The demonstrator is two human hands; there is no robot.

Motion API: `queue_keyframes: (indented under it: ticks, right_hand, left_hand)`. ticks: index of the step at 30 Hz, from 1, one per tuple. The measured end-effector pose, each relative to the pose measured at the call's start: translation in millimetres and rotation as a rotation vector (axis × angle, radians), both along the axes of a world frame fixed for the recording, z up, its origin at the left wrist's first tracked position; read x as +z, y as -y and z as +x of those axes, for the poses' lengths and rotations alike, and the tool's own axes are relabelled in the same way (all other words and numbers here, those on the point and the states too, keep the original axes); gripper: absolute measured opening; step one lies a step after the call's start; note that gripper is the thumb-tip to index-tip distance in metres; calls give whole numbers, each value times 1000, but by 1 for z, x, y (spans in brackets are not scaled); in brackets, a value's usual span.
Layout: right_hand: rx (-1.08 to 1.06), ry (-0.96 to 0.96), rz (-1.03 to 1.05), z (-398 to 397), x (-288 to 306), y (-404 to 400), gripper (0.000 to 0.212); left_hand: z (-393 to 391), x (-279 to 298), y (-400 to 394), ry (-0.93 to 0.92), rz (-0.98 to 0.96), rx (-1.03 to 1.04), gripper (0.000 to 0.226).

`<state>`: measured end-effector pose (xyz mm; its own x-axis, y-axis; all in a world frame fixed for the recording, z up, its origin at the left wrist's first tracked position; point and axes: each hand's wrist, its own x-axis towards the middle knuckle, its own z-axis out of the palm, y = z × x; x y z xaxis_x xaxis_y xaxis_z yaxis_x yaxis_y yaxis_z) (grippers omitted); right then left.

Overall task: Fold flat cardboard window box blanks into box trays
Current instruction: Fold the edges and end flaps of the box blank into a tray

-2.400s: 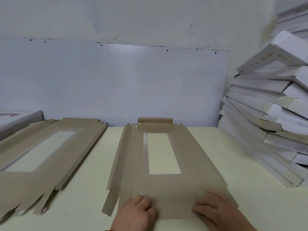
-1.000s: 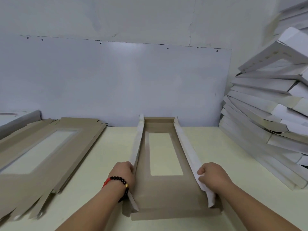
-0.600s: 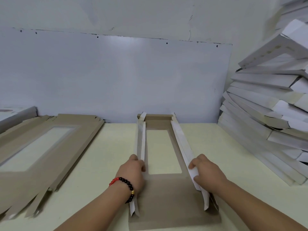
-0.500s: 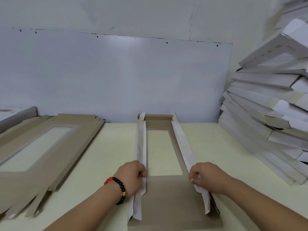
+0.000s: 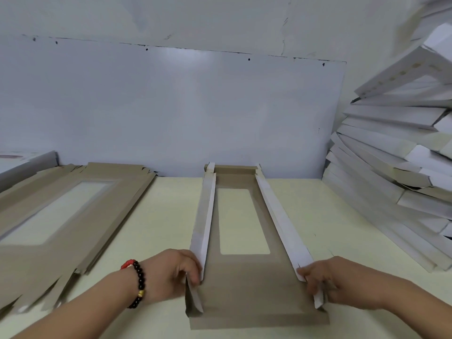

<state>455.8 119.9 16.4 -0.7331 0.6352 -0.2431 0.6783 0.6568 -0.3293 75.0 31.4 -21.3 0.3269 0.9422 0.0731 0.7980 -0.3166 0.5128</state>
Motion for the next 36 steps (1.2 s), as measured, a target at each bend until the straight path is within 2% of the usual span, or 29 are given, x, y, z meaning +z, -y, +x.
queue_keyframes:
  ticks: [1, 2, 3, 6, 7, 8, 9, 10, 11, 12, 20, 24, 26, 30, 36]
  right_hand:
    - [-4, -44, -5, 2, -1, 0, 25]
    - [3, -69, 2, 3, -2, 0, 22]
    - [21, -75, 22, 4, -3, 0, 18]
    - [15, -35, 71, 1, -7, 4, 6]
    - [-10, -24, 96, -2, -10, 6, 7]
    - [-48, -22, 123, -5, -13, 9, 14]
    - [-75, -17, 158, -7, -17, 10, 23]
    - [-92, -7, 196, -8, -21, 12, 33]
    - [-102, 4, 228, -9, -25, 13, 42]
    - [-111, 6, 253, -9, -27, 13, 47]
    - [-171, 7, 211, -16, -18, 23, 34]
    - [-204, 5, 190, -18, -16, 25, 34]
    - [-219, 8, 178, -18, -16, 26, 35]
    - [-240, 8, 166, -17, -17, 26, 33]
    - [-240, 18, 158, -15, -17, 26, 21]
  left_hand:
    - [-3, -3, 1, -49, 29, -58, 25]
    - [-3, 1, 5, -93, 82, -56, 27]
    - [-4, 3, 1, -131, 55, -27, 30]
    - [-2, 5, 4, 66, -88, 64, 35]
    - [4, 6, 4, 185, -167, 76, 34]
    - [8, 7, 7, 356, -261, 171, 36]
    - [8, 5, 9, 448, -318, 198, 38]
    - [5, 1, 14, 372, -265, 185, 38]
    - [1, -3, 23, 186, -148, 127, 35]
    - [-4, -4, 26, 83, -44, 50, 32]
    - [-12, -2, 19, 58, -83, -41, 23]
    - [-10, -4, 18, -8, -47, -93, 18]
    - [-11, -4, 20, 38, -30, -62, 14]
    - [-12, -12, 24, 93, 32, -5, 18]
    - [-14, -9, 23, -29, 107, -61, 26]
